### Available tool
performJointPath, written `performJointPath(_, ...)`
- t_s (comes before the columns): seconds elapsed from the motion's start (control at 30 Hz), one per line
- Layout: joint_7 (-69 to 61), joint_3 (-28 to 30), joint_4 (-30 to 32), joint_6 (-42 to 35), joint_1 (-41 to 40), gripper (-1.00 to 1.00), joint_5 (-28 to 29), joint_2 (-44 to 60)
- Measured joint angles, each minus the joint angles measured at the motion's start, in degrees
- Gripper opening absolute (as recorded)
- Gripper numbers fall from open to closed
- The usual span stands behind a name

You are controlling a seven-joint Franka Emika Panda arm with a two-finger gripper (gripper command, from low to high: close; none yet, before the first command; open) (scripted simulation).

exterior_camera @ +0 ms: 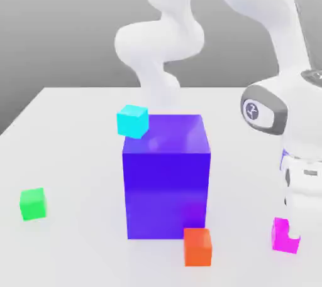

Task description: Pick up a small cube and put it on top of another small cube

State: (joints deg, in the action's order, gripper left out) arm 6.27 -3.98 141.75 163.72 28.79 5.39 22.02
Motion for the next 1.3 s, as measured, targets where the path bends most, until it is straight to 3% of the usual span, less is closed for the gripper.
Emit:
performJointPath(0.03, 0.0, 0.5, -0.3, 1.3, 0.4, -1.0, 0.1, 1.7)
performJointPath(0.3, 0.0, 0.2, -0.1, 0.3, 0.3, -1.0, 0.0, 0.5)
performJointPath(0.47, -1.6, -1.2, 1.3, -6.0, -1.0, -1.0, -2.6, -8.1)
performJointPath(0.67, -1.7, -1.4, -1.9, -4.2, -3.5, -1.0, -6.8, -11.5)
performJointPath(0.93, -6.4, 7.9, -0.2, -5.1, -14.5, -1.0, -7.3, -15.7)
performJointPath(1.3, -15.4, 20.9, 5.6, -8.7, -39.9, -1.0, -4.7, -21.4)
